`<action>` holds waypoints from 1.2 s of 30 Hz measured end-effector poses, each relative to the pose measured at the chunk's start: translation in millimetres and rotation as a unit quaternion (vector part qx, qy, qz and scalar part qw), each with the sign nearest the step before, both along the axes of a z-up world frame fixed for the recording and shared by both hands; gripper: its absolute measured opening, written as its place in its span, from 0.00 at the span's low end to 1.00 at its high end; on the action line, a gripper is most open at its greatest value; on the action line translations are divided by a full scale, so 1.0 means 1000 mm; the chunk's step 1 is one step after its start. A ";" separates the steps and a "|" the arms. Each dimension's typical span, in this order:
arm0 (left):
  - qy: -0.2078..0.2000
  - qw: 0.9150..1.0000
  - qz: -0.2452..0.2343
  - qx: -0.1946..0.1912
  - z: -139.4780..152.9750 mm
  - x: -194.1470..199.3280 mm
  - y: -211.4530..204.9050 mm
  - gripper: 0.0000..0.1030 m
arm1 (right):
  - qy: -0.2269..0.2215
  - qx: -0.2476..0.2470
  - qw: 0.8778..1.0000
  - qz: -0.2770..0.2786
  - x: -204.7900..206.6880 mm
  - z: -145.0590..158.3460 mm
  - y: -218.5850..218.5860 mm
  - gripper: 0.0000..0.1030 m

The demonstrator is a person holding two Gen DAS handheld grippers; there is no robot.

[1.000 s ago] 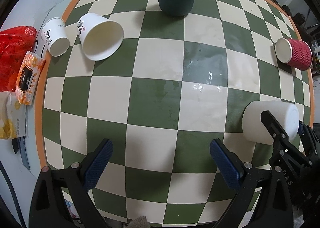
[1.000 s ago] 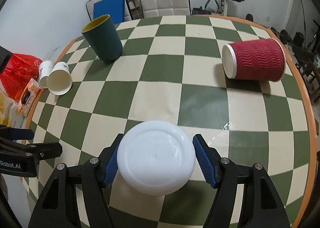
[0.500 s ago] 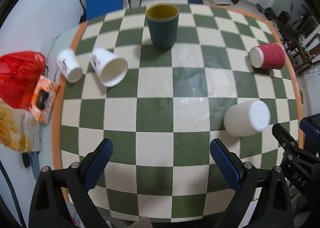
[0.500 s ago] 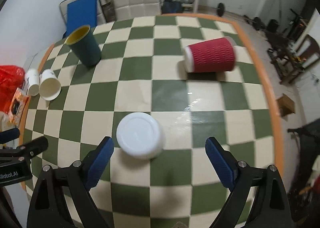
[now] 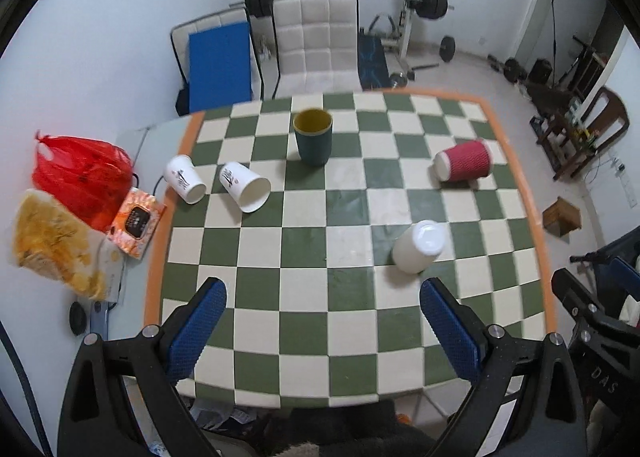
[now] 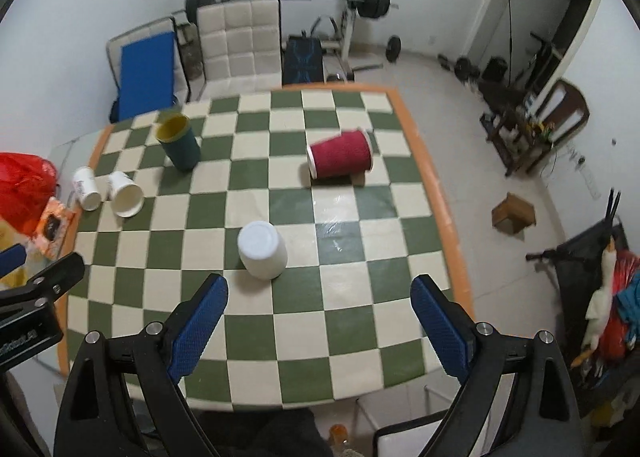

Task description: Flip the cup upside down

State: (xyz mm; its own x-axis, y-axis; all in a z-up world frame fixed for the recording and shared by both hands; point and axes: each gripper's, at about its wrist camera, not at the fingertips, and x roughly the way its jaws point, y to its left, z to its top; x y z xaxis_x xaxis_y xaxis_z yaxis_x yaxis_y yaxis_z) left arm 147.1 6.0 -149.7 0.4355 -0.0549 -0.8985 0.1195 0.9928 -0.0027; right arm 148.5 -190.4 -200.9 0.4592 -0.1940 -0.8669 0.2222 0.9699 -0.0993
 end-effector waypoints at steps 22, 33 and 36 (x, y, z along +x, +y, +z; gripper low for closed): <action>-0.091 0.995 0.023 -0.013 0.115 -0.107 -0.018 0.96 | -0.097 -0.002 0.995 0.020 -0.125 0.158 -0.019 0.97; -0.101 0.994 0.037 -0.008 0.119 -0.117 -0.022 1.00 | -0.102 -0.002 0.994 0.024 -0.131 0.166 -0.026 0.98; -0.099 0.994 0.041 -0.004 0.119 -0.118 -0.022 1.00 | -0.099 -0.006 0.995 0.022 -0.131 0.166 -0.028 0.98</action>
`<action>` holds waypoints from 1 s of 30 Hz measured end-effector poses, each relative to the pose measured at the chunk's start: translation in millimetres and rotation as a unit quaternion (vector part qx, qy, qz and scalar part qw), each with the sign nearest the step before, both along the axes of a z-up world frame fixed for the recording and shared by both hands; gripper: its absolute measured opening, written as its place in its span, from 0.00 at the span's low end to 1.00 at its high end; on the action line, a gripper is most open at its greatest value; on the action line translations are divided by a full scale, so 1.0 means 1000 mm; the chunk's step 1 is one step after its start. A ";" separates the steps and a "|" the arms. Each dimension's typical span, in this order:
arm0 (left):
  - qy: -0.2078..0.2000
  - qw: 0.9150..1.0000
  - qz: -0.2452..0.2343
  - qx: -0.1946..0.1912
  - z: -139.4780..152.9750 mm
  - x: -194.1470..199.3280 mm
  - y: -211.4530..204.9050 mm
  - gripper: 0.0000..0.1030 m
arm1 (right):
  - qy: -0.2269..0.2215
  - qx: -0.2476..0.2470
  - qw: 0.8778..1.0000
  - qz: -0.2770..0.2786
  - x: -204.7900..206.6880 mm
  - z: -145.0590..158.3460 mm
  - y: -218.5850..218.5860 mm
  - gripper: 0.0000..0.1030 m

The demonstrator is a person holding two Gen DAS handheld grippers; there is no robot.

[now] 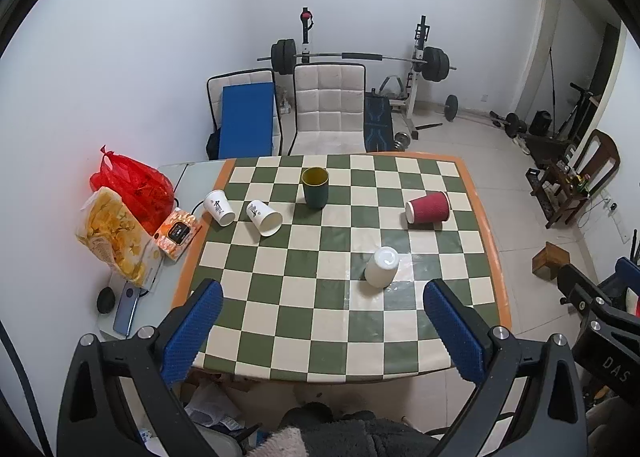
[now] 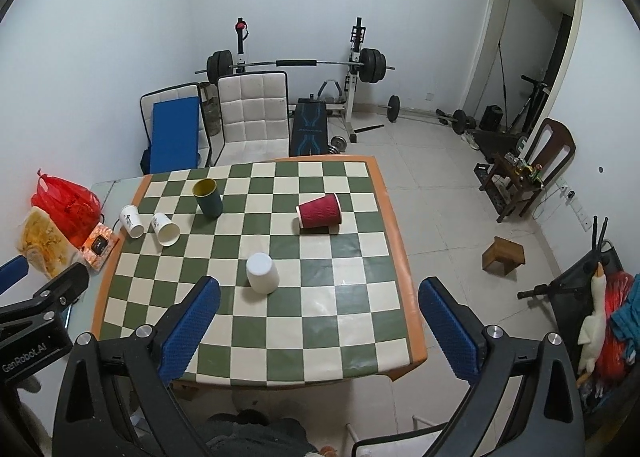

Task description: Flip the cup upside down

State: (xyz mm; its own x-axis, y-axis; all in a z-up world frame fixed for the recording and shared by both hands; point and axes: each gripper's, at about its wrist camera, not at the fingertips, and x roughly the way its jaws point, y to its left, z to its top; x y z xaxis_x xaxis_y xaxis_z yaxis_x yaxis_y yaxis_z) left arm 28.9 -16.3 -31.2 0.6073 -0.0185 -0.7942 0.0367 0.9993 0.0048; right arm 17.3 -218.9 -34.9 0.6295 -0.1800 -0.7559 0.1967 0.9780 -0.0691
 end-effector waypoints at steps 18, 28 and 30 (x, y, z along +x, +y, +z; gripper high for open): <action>0.000 1.000 0.000 0.000 0.000 -0.002 -0.001 1.00 | 0.003 0.006 1.000 0.002 0.006 -0.005 -0.008 0.99; 0.000 1.000 0.001 0.001 0.000 -0.001 -0.001 1.00 | -0.001 0.009 1.000 0.010 0.003 -0.008 -0.006 0.99; 0.003 1.000 0.001 -0.001 -0.002 -0.002 0.000 1.00 | -0.001 0.009 1.000 0.014 0.002 -0.008 -0.003 0.99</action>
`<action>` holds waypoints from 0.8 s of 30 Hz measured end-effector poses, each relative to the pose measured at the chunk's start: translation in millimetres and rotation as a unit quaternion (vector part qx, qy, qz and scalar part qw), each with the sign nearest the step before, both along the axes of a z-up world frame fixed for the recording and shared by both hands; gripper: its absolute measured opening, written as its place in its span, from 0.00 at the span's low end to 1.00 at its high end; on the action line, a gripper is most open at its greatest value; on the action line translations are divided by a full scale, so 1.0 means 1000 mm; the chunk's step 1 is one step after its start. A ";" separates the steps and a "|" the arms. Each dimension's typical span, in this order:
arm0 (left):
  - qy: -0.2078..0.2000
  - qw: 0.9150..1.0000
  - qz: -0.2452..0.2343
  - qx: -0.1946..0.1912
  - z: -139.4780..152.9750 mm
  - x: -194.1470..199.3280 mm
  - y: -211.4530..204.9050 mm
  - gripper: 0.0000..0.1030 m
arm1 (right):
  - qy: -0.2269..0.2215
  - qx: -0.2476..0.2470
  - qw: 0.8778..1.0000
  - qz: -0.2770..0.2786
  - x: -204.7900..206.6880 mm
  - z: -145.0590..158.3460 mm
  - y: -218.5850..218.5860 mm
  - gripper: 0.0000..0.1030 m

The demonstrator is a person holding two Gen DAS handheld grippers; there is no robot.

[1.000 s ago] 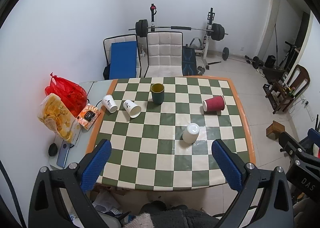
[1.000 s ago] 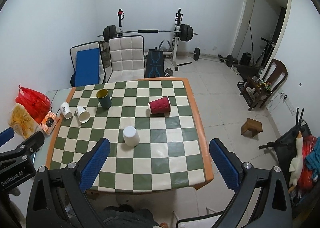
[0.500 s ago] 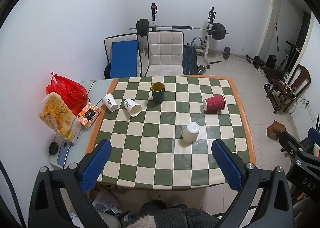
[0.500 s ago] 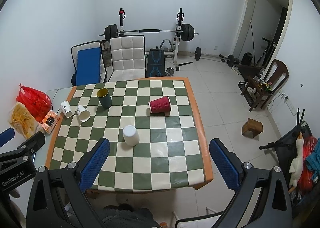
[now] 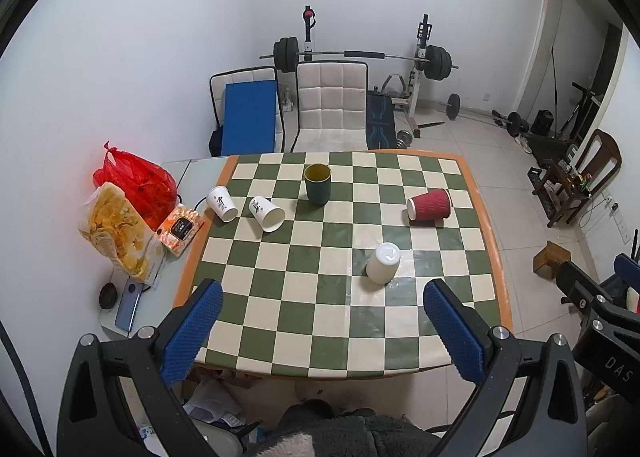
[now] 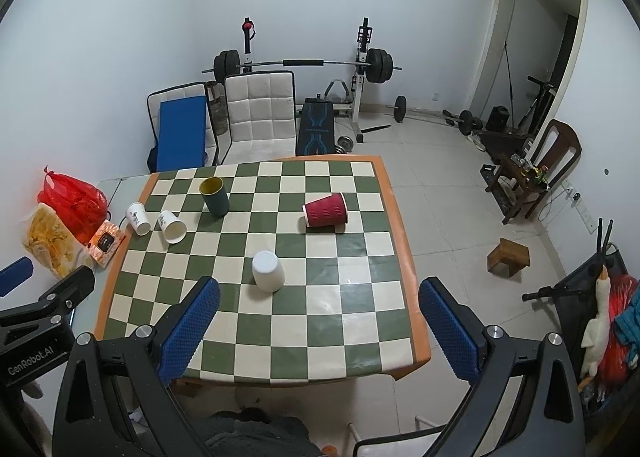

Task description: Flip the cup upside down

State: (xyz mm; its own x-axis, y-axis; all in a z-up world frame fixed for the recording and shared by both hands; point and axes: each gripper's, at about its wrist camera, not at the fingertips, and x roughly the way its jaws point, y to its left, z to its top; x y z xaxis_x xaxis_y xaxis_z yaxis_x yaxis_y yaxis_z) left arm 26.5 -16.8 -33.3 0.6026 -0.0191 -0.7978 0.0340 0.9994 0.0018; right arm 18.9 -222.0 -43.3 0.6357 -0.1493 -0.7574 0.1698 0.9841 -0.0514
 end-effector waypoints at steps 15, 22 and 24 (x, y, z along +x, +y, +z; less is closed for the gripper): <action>-0.003 1.000 0.003 0.004 -0.004 -0.011 0.010 1.00 | 0.002 0.009 1.000 0.015 -0.003 -0.003 0.010 0.99; -0.003 1.000 0.003 0.004 -0.004 -0.012 0.010 1.00 | 0.001 0.008 1.000 0.016 -0.005 -0.003 0.012 0.99; -0.002 1.000 0.002 0.004 -0.004 -0.012 0.010 1.00 | 0.002 0.009 1.000 0.016 -0.005 -0.003 0.012 0.99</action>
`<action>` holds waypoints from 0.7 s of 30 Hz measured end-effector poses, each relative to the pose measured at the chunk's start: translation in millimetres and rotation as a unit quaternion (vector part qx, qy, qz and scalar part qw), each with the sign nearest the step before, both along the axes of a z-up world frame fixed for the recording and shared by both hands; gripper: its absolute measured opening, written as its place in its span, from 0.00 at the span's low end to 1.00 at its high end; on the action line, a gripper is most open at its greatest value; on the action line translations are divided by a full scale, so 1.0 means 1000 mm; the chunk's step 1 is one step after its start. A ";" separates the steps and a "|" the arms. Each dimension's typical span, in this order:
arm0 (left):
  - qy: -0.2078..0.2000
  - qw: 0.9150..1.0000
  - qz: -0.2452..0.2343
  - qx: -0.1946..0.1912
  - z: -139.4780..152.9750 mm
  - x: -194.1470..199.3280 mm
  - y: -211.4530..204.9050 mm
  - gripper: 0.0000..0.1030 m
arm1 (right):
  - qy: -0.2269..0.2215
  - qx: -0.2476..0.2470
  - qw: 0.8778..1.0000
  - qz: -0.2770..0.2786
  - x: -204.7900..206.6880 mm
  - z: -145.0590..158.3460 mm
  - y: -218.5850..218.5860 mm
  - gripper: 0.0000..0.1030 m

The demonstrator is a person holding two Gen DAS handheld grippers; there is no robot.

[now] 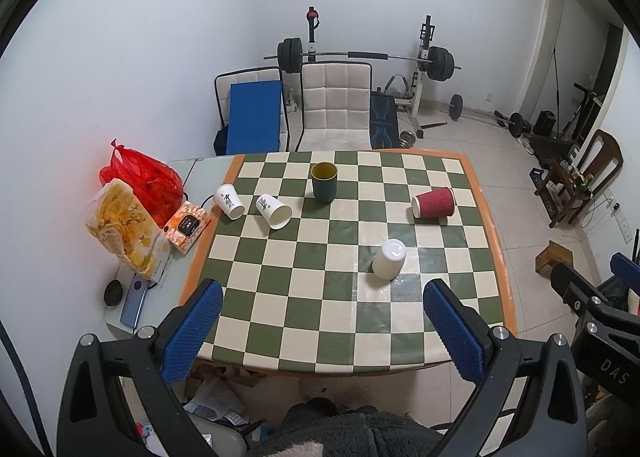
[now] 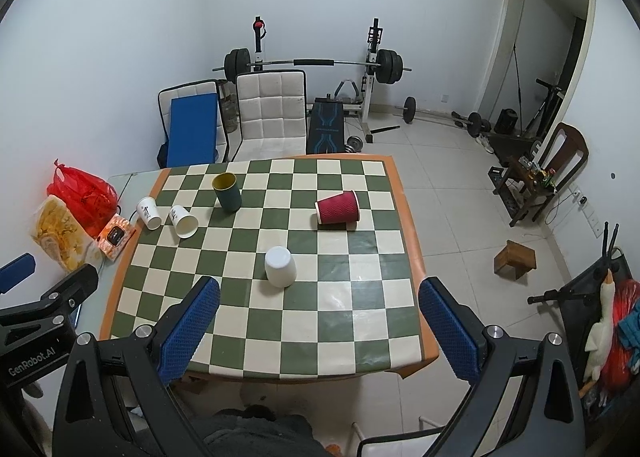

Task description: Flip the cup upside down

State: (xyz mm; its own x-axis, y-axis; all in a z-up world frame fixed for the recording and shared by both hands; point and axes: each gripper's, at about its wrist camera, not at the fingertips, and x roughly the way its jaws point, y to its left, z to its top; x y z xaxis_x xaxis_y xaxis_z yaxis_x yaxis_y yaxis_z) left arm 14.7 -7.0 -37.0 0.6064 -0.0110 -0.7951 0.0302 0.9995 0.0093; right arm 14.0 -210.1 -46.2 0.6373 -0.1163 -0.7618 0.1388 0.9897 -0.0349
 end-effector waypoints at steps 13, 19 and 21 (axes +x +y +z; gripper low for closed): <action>0.000 1.000 0.001 -0.003 0.004 -0.005 0.006 1.00 | -0.001 -0.001 1.000 0.001 -0.005 0.001 0.001 0.99; 0.000 1.000 0.002 -0.003 0.003 -0.006 0.006 1.00 | -0.001 0.001 1.000 0.002 -0.005 0.000 0.001 0.99; 0.001 1.000 0.001 -0.005 0.003 -0.007 0.007 1.00 | -0.001 -0.001 1.000 0.001 -0.006 0.000 0.001 0.99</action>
